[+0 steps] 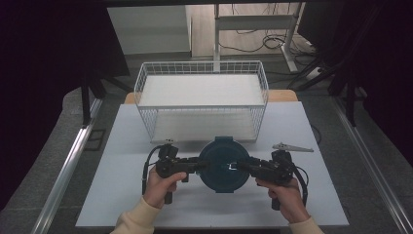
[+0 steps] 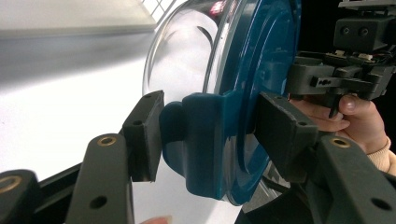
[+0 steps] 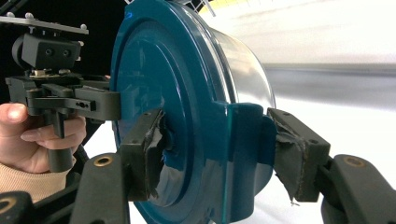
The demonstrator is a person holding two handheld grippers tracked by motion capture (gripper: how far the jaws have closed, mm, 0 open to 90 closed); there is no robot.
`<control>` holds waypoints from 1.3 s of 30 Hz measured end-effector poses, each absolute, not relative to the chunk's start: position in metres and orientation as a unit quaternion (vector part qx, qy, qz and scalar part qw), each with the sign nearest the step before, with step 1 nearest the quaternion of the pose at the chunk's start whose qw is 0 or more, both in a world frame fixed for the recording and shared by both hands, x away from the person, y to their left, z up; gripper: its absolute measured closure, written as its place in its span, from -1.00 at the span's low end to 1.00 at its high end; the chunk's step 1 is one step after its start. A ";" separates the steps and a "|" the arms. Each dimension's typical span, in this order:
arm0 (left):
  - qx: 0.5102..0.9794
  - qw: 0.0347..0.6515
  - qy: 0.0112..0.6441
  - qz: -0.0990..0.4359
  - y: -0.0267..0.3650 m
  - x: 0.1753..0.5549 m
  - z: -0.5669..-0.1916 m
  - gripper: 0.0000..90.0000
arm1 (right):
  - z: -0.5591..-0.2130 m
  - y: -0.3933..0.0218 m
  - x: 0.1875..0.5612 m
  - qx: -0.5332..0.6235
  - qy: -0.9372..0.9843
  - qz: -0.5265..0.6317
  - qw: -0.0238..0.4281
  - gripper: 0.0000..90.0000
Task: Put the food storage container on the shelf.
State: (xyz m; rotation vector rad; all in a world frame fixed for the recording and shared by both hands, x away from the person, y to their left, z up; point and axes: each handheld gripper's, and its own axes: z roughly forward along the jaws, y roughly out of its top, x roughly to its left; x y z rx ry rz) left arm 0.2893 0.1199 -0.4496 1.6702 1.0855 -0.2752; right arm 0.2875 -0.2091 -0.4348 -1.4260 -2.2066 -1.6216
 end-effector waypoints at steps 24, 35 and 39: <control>0.689 0.564 0.450 -0.071 0.150 0.308 -0.391 -0.02 | -0.374 -0.178 0.323 -0.420 -0.731 -0.537 0.012 -0.12; 0.688 0.580 0.435 -0.043 0.159 0.318 -0.351 -0.02 | -0.333 -0.170 0.335 -0.398 -0.732 -0.553 -0.009 -0.12; 0.690 0.581 0.431 -0.033 0.163 0.324 -0.338 -0.02 | -0.323 -0.166 0.343 -0.388 -0.731 -0.562 -0.013 -0.11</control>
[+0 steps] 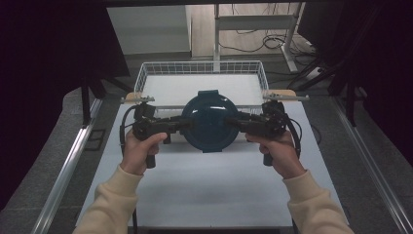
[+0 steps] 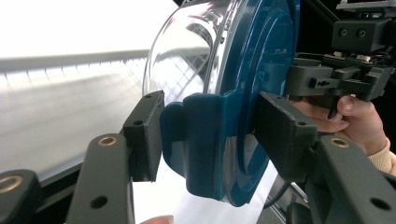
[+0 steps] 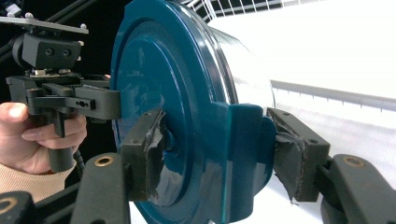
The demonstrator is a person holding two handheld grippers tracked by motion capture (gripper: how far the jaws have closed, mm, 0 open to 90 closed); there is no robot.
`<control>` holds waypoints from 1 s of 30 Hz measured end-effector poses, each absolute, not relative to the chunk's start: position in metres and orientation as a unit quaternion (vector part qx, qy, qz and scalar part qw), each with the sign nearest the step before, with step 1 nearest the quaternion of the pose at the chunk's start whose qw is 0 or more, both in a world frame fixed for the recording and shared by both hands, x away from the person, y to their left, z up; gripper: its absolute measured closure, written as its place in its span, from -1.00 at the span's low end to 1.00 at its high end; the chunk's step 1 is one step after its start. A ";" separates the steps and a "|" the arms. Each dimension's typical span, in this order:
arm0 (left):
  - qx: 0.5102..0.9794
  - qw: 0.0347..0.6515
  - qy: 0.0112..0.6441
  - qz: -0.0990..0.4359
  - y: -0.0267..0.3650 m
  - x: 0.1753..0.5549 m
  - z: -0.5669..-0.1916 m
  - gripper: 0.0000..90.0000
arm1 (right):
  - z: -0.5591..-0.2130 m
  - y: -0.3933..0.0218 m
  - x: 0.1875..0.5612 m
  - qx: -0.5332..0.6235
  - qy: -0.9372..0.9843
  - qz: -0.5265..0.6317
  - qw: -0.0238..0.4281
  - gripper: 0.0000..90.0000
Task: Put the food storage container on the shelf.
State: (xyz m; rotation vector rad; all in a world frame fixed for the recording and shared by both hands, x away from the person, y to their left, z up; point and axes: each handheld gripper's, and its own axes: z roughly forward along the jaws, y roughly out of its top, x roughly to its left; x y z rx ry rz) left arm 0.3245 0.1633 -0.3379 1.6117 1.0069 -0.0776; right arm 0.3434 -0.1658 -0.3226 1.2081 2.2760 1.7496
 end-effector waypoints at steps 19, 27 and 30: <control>0.686 0.589 0.428 -0.015 0.189 0.379 -0.289 -0.02 | -0.272 -0.140 0.402 0.368 0.734 0.571 0.021 -0.11; 0.682 0.580 0.442 -0.045 0.198 0.414 -0.302 -0.02 | -0.281 -0.130 0.437 0.400 0.732 0.552 -0.002 -0.12; 0.679 0.571 0.458 -0.060 0.198 0.427 -0.314 -0.02 | -0.289 -0.129 0.447 0.412 0.730 0.545 -0.014 -0.12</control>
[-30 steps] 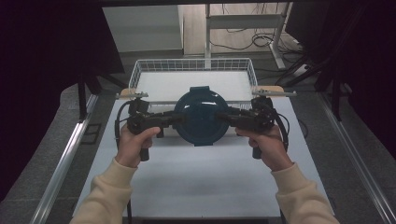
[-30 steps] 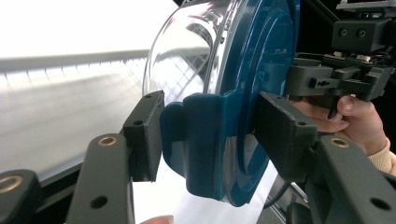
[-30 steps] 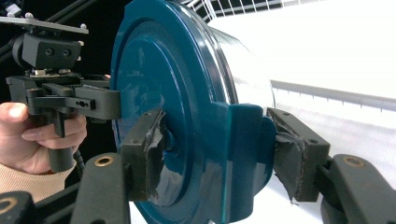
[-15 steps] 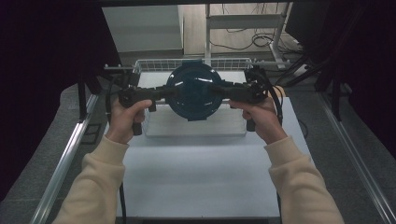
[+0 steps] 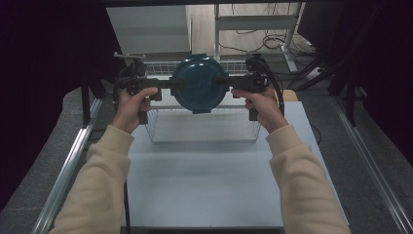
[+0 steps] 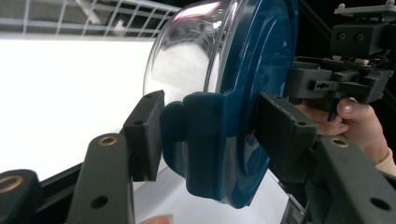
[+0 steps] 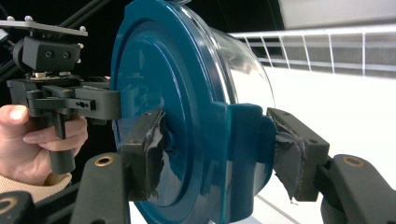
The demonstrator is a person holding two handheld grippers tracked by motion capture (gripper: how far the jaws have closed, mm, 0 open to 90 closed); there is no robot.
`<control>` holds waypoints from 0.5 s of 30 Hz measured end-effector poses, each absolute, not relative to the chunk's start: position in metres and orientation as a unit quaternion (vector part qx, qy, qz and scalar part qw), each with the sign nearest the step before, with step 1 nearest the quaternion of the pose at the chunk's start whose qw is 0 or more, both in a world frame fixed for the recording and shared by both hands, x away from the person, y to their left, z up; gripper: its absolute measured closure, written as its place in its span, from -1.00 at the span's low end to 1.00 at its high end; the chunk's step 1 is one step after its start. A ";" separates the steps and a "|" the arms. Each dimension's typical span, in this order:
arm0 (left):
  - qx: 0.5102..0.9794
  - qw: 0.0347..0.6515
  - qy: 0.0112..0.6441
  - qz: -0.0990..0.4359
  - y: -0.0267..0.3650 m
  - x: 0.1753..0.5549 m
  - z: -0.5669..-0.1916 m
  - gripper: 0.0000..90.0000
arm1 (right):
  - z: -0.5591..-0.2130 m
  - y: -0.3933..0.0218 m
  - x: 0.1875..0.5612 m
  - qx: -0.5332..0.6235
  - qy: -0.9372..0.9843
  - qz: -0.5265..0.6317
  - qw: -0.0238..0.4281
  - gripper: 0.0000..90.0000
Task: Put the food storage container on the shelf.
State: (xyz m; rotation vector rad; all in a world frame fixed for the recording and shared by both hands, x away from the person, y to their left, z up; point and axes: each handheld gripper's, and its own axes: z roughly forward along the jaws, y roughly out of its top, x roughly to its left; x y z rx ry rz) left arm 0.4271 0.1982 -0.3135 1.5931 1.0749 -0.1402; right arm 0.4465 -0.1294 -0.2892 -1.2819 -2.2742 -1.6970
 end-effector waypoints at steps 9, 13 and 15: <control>0.662 0.568 0.479 -0.098 0.196 0.452 -0.330 -0.08 | -0.311 -0.134 0.471 -0.471 -0.691 -0.546 0.061 -0.15; 0.642 0.570 0.497 -0.126 0.195 0.462 -0.339 -0.14 | -0.319 -0.136 0.480 -0.511 -0.662 -0.541 0.089 -0.16; 0.634 0.572 0.504 -0.130 0.194 0.465 -0.341 -0.15 | -0.321 -0.136 0.483 -0.520 -0.653 -0.542 0.093 -0.16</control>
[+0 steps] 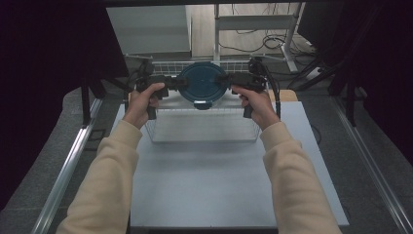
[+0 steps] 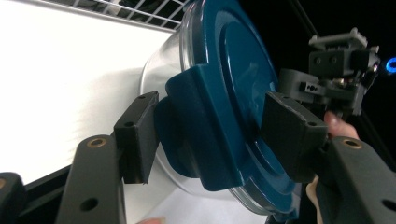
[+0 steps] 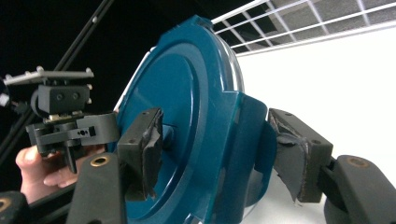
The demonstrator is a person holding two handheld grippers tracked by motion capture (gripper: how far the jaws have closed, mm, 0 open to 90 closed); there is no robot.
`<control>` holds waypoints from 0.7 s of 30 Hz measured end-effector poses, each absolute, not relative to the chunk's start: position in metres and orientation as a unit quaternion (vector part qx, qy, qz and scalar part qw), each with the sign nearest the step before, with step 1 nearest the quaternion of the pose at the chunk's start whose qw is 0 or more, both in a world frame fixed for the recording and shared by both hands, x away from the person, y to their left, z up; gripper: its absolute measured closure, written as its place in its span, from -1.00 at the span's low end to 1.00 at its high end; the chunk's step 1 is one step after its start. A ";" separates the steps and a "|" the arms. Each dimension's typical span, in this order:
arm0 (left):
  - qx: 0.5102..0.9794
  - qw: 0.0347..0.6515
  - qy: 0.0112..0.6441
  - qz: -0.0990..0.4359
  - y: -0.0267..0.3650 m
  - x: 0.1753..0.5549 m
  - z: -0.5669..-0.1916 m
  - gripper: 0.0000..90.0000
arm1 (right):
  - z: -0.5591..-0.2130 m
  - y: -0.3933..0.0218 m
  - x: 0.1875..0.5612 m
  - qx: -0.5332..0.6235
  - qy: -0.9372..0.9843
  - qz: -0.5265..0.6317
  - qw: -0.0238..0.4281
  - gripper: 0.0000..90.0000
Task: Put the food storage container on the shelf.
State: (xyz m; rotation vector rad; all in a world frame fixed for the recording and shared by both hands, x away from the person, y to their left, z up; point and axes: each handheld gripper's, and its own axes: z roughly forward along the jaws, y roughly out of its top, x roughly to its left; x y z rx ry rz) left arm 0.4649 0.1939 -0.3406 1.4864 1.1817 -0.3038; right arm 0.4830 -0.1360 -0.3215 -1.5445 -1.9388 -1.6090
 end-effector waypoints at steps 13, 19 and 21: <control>0.622 0.581 0.514 -0.105 0.190 0.467 -0.345 -0.35 | -0.326 -0.136 0.483 -0.525 -0.650 -0.548 0.047 -0.38; 0.627 0.588 0.510 -0.026 0.200 0.445 -0.327 -0.50 | -0.314 -0.136 0.459 -0.499 -0.686 -0.527 -0.054 -0.66; 0.639 0.588 0.496 0.001 0.203 0.424 -0.322 -0.50 | -0.311 -0.143 0.441 -0.486 -0.703 -0.512 -0.085 -0.65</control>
